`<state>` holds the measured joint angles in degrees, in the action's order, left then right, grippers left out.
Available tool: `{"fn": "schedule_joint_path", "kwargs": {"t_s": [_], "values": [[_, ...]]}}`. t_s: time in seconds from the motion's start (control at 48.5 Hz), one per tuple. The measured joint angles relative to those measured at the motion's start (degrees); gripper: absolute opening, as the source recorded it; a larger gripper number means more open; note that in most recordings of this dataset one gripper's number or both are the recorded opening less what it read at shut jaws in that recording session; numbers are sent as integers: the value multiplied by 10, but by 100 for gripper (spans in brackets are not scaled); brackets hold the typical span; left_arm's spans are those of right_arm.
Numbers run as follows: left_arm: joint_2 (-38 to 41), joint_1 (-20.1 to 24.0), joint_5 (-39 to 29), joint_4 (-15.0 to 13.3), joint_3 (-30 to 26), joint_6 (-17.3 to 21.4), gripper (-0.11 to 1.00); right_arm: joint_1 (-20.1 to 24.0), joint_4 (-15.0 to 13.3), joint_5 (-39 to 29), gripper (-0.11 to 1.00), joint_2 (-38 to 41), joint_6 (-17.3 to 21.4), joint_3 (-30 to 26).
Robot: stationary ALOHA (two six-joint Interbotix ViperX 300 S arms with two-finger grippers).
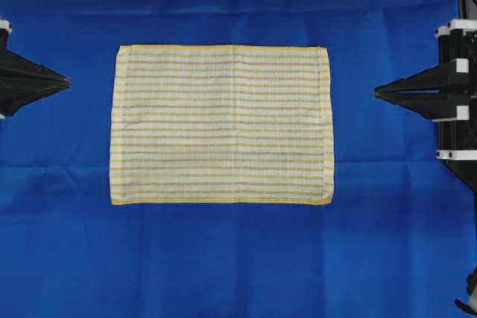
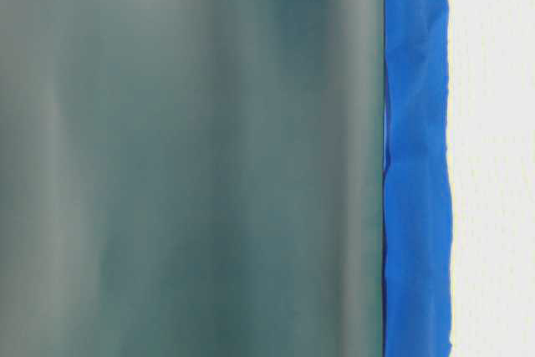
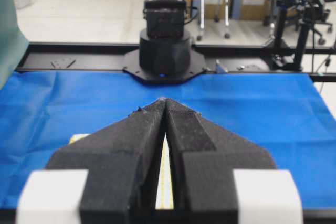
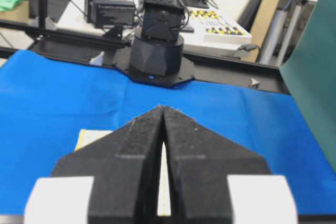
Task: Fold the yellow towel.
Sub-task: 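Move both grippers to the towel's far corners and pinch them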
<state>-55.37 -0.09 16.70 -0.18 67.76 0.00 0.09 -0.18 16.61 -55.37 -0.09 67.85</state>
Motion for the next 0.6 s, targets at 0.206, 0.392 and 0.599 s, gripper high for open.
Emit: {"fn": "schedule_joint_path", "kwargs": {"t_s": [0.206, 0.392, 0.599], "values": [[12, 20, -16, -22, 0, 4, 0, -27, 2, -42, 0, 32, 11, -18], [40, 78, -30, -23, 0, 4, 0, -97, 3, -92, 0, 76, 33, -34], [119, 143, -40, -23, 0, 7, 1, -183, 3, -125, 0, 147, 54, -36]]}}
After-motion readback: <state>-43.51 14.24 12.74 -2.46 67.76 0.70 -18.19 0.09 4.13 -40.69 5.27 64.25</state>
